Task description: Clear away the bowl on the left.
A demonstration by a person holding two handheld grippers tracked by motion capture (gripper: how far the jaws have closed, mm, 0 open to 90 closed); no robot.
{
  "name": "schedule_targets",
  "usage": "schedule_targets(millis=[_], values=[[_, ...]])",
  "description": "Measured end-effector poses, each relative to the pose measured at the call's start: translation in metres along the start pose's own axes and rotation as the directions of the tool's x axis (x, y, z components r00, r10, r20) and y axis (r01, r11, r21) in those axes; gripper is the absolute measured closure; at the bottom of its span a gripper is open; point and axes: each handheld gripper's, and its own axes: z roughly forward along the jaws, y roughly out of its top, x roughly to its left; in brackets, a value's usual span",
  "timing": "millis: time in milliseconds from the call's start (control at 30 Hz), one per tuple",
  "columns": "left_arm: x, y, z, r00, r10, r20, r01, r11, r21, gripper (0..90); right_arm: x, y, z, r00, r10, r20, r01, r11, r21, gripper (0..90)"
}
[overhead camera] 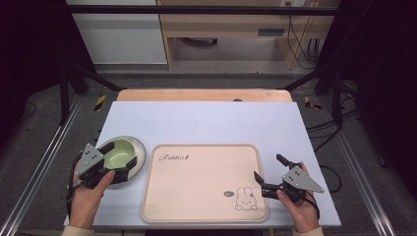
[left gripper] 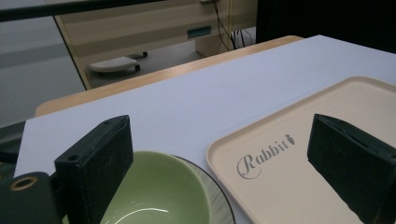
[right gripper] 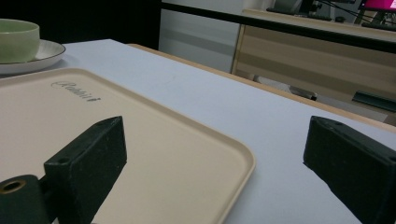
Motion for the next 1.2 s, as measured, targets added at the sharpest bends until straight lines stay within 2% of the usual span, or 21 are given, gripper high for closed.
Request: schedule_targets(millis=[100, 233, 367, 467, 667, 800, 1000, 1133, 1200], values=[[0.006, -0.002, 0.001, 0.9990, -0.043, 0.009, 0.043, 0.9991, 0.003, 6.8, 0.001, 0.000, 0.000, 1.0000, -0.008, 0.002, 0.008, 1.000, 0.005, 6.1], [0.010, -0.003, 0.000, 0.9990, -0.040, -0.020, 0.040, 0.9991, 0.011, 7.1, 0.001, 0.000, 0.000, 1.0000, -0.006, 0.004, 0.006, 1.000, 0.004, 6.1], [0.021, -0.002, 0.001, 0.9951, -0.061, -0.077, 0.064, 0.9974, 0.034, 7.6, 0.000, 0.000, -0.002, 0.9999, -0.003, 0.010, 0.003, 1.000, 0.000, 6.1], [0.026, -0.001, 0.001, 0.9942, -0.044, -0.099, 0.049, 0.9974, 0.053, 7.9, 0.000, 0.000, -0.002, 0.9999, -0.001, 0.011, 0.001, 1.000, 0.000, 6.1], [0.035, -0.001, -0.001, 0.9915, -0.050, -0.120, 0.058, 0.9963, 0.064, 8.0, 0.001, 0.000, -0.001, 0.9999, 0.003, 0.009, -0.003, 1.000, 0.004, 6.0], [0.038, -0.002, -0.003, 0.9901, -0.018, -0.139, 0.030, 0.9957, 0.088, 8.0, 0.001, 0.001, -0.001, 1.0000, -0.004, 0.007, 0.004, 1.000, 0.005, 6.0], [0.047, 0.001, -0.006, 0.9862, -0.020, -0.164, 0.038, 0.9937, 0.105, 7.9, 0.001, -0.001, -0.001, 0.9999, -0.008, 0.010, 0.008, 1.000, 0.013, 6.0], [0.052, 0.003, -0.006, 0.9819, -0.026, -0.188, 0.052, 0.9894, 0.136, 8.0, 0.001, 0.000, -0.001, 0.9999, -0.010, 0.012, 0.009, 1.000, 0.014, 6.0], [0.055, 0.003, -0.006, 0.9741, -0.024, -0.225, 0.060, 0.9861, 0.155, 8.0, 0.001, 0.000, -0.001, 0.9999, -0.009, 0.012, 0.009, 1.000, 0.014, 5.9]])
